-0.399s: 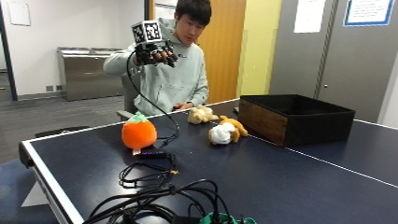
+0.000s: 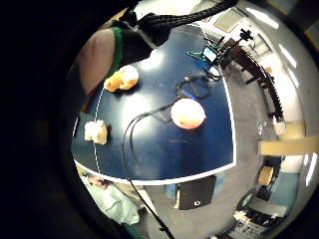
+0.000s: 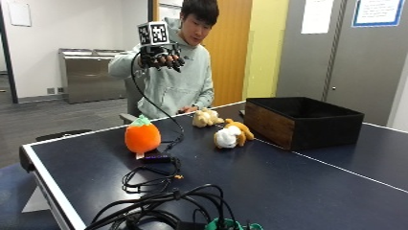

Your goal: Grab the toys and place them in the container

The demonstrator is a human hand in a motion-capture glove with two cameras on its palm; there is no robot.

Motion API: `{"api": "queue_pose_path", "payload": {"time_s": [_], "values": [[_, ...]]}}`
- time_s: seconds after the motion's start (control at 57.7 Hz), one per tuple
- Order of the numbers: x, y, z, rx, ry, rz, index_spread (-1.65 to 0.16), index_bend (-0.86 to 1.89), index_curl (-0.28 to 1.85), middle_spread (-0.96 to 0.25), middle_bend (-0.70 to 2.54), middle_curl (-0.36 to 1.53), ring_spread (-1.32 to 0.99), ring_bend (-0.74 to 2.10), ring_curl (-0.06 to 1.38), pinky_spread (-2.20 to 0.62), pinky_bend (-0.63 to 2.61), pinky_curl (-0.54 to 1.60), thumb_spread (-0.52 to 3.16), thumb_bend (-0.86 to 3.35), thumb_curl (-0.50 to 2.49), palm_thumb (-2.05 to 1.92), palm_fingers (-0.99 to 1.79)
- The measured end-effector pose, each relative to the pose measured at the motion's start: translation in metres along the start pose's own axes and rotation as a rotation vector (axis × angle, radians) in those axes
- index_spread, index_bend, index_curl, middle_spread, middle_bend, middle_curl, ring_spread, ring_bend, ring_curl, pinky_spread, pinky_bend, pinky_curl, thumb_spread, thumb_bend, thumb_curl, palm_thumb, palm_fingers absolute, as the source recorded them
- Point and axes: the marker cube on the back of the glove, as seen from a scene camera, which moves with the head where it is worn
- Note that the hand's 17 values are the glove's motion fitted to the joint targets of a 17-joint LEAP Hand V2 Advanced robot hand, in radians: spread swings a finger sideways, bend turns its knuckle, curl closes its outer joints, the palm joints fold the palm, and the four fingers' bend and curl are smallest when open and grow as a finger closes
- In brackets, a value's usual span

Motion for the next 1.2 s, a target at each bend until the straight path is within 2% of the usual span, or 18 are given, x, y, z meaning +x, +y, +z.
{"api": "queue_pose_path", "payload": {"time_s": [0.104, 0.225, 0.347, 0.399, 0.503, 0.572, 0.624, 0.659, 0.676, 0.711, 0.728, 0.745, 0.78, 0.867, 0.936, 1.04, 1.196], "values": [[0.017, -0.006, 0.004, 0.029, 0.081, 0.056, -0.26, 0.15, 0.18, -0.07, 0.23, 0.19, -0.09, 0.31, 0.12, 0.04, 0.66, 0.27, 1.44, 0.17, 0.21, 0.14, 0.18], [0.051, -0.017, 0.028, 0.036, 0.065, 0.157, -0.26, 0.12, 0.18, -0.04, 0.12, 0.19, -0.05, 0.24, 0.12, 0.04, 0.83, 0.32, 1.47, 0.15, 0.24, 0.13, -0.13], [0.101, -0.038, 0.074, -0.068, 0.045, 0.220, -0.26, 0.13, 0.19, -0.03, 0.11, 0.18, -0.02, 0.18, 0.13, 0.05, 0.91, 0.35, 1.45, 0.13, 0.26, 0.13, -0.19], [0.126, -0.052, 0.103, -0.080, 0.062, 0.345, -0.26, 0.12, 0.19, -0.02, 0.11, 0.18, -0.01, 0.16, 0.13, 0.06, 0.93, 0.35, 1.43, 0.11, 0.27, 0.12, -0.23], [0.144, -0.032, 0.153, -0.236, 0.035, 0.428, -0.27, 0.12, 0.20, -0.01, 0.09, 0.17, 0.02, 0.15, 0.13, 0.07, 0.98, 0.37, 1.35, 0.05, 0.28, 0.08, -0.27], [0.150, -0.026, 0.178, -0.267, -0.008, 0.506, -0.28, 0.14, 0.20, -0.01, 0.08, 0.16, 0.03, 0.15, 0.13, 0.08, 1.04, 0.38, 1.29, 0.03, 0.29, 0.09, -0.25], [0.151, -0.022, 0.195, -0.255, -0.038, 0.556, -0.29, 0.19, 0.23, -0.01, 0.09, 0.15, 0.04, 0.19, 0.14, 0.08, 1.06, 0.38, 1.27, 0.04, 0.30, 0.15, -0.12], [0.152, -0.021, 0.201, -0.245, -0.047, 0.581, -0.30, 0.17, 0.23, -0.02, 0.16, 0.17, 0.04, 0.31, 0.17, 0.07, 1.06, 0.38, 1.28, 0.09, 0.33, 0.25, 0.10], [0.152, -0.022, 0.202, -0.238, -0.046, 0.592, -0.30, 0.18, 0.23, -0.02, 0.14, 0.16, 0.04, 0.30, 0.16, 0.07, 1.05, 0.37, 1.27, 0.08, 0.33, 0.24, 0.05], [0.153, -0.024, 0.203, -0.220, -0.038, 0.608, -0.31, 0.15, 0.22, -0.04, 0.17, 0.17, 0.03, 0.50, 0.20, 0.04, 1.05, 0.36, 1.27, 0.13, 0.35, 0.35, 0.29], [0.152, -0.024, 0.204, -0.208, -0.033, 0.612, -0.31, 0.15, 0.22, -0.04, 0.17, 0.17, 0.03, 0.49, 0.19, 0.04, 1.04, 0.35, 1.27, 0.13, 0.35, 0.36, 0.25], [0.151, -0.024, 0.204, -0.193, -0.026, 0.613, -0.31, 0.15, 0.22, -0.05, 0.20, 0.18, 0.00, 0.63, 0.24, 0.01, 1.02, 0.35, 1.27, 0.15, 0.36, 0.40, 0.40], [0.149, -0.023, 0.205, -0.163, -0.013, 0.605, -0.31, 0.16, 0.22, -0.08, 0.24, 0.19, -0.05, 0.74, 0.26, -0.05, 0.98, 0.33, 1.27, 0.17, 0.38, 0.45, 0.56], [0.143, -0.023, 0.206, -0.145, 0.003, 0.606, -0.30, 0.12, 0.21, -0.13, 0.32, 0.23, -0.18, 0.90, 0.32, -0.20, 1.02, 0.34, 1.27, 0.24, 0.43, 0.59, 0.82], [0.136, -0.023, 0.203, -0.219, 0.024, 0.603, -0.30, 0.13, 0.21, -0.17, 0.37, 0.27, -0.25, 0.96, 0.37, -0.27, 1.04, 0.37, 1.15, 0.24, 0.49, 0.67, 0.85], [0.117, -0.021, 0.195, -0.411, 0.089, 0.546, -0.31, 0.16, 0.22, -0.23, 0.48, 0.32, -0.32, 1.03, 0.41, -0.33, 1.06, 0.40, 0.95, 0.23, 0.57, 0.74, 0.94], [0.073, -0.011, 0.168, -0.658, 0.133, 0.411, -0.34, 0.21, 0.25, -0.28, 0.61, 0.40, -0.37, 1.08, 0.46, -0.36, 1.04, 0.42, 0.71, 0.20, 0.66, 0.77, 0.98]]}}
